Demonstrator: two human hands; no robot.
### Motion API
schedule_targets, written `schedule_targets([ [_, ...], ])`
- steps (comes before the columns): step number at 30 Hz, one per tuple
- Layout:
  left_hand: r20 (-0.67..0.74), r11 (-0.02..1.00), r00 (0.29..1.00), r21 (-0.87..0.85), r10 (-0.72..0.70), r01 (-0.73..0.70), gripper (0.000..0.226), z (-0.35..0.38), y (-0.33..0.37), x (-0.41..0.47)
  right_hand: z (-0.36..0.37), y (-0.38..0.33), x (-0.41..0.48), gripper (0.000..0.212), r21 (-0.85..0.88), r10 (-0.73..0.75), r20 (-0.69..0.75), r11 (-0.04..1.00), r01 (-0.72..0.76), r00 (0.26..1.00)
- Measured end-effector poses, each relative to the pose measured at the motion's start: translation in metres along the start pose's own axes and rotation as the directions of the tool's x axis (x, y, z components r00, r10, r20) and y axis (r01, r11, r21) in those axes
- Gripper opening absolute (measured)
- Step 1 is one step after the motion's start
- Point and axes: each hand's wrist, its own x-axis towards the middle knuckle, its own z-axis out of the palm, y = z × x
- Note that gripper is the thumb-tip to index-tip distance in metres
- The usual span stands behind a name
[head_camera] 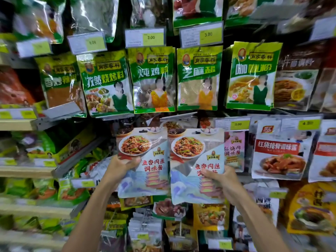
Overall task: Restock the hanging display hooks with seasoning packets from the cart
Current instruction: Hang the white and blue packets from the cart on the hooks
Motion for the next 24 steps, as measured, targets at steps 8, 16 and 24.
schedule_targets([
  [8, -0.072, 1.000, 0.997, 0.002, 0.008, -0.008, 0.015, -0.025, -0.004, 0.003, 0.047, 0.003, 0.047, 0.032, 0.015, 0.069, -0.010, 0.998, -0.069, 0.998],
  [16, -0.090, 1.000, 0.996, 0.018, 0.009, -0.007, 0.013, -0.034, -0.011, 0.011, 0.054, 0.008, 0.070, 0.027, 0.012, 0.131, -0.055, 0.991, -0.131, 0.990],
  [24, -0.042, 1.000, 0.999, -0.019, 0.005, -0.006, 0.014, -0.032, -0.005, 0.004, 0.054, 0.012, 0.101, 0.026, -0.020, 0.075, -0.136, 0.997, -0.079, 0.988],
])
